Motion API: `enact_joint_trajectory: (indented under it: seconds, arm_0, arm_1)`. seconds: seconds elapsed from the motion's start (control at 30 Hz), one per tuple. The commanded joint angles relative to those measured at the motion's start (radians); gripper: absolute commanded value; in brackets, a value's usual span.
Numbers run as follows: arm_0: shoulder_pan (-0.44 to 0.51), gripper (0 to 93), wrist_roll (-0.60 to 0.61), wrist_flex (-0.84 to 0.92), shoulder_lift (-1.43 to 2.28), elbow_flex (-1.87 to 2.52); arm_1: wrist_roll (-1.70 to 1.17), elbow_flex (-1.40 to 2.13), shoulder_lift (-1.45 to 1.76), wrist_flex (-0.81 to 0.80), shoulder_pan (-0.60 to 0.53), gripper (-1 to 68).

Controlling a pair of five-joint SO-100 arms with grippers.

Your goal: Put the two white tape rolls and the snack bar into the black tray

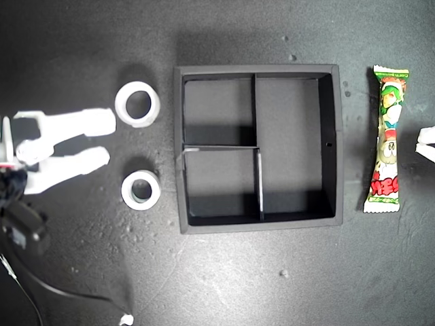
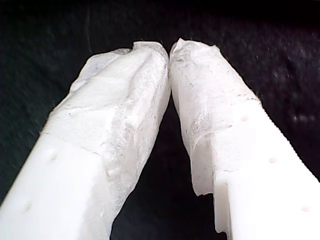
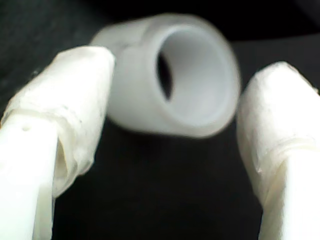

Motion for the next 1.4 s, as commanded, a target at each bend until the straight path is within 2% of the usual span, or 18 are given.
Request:
enact_joint_trajectory:
  seconds: [0.0, 0.13, 0.4, 0.8, 0.97, 1.1, 1.2, 1.27, 1.37]
  arm_0:
    - [-0.011, 19.5, 0.014, -0.064, -0.169, -0.092]
    - [-0.020, 19.0, 0.064, -0.109, -0.448, -0.252]
    - [-0.029, 17.5, 0.133, -0.143, -0.868, -0.500]
    - [-0.081, 16.3, 0.158, -0.160, -1.187, -0.634]
    - [-0.129, 10.0, 0.166, -0.147, -1.319, -0.732]
    - [-0.156, 0.6, 0.166, -0.055, -1.358, -0.839]
    - [-0.163, 0.2, 0.183, 0.051, -1.342, -0.939]
    - [-0.163, 0.2, 0.198, 0.127, -1.328, -1.022]
    - [-0.150, 0.2, 0.222, 0.250, -1.336, -1.187]
  arm_1:
    - [-0.183, 0.002, 0.006, -0.123, -0.012, -0.1]
    - [-0.360, -0.034, 0.006, -0.160, -0.063, -0.1]
    - [-0.419, -0.086, 0.006, -0.104, -0.130, -0.1]
    - [-0.434, -0.063, 0.006, -0.103, -0.143, -0.1]
    - [-0.420, -0.110, 0.006, -0.063, -0.083, -0.1]
    - [-0.071, -0.190, 0.006, -0.023, 0.011, -0.1]
    - [0.075, -0.212, 0.006, -0.021, 0.028, -0.2]
    - [0.009, -0.222, 0.006, -0.029, 0.041, -0.2]
    - [-0.344, -0.245, 0.006, -0.028, 0.064, -0.2]
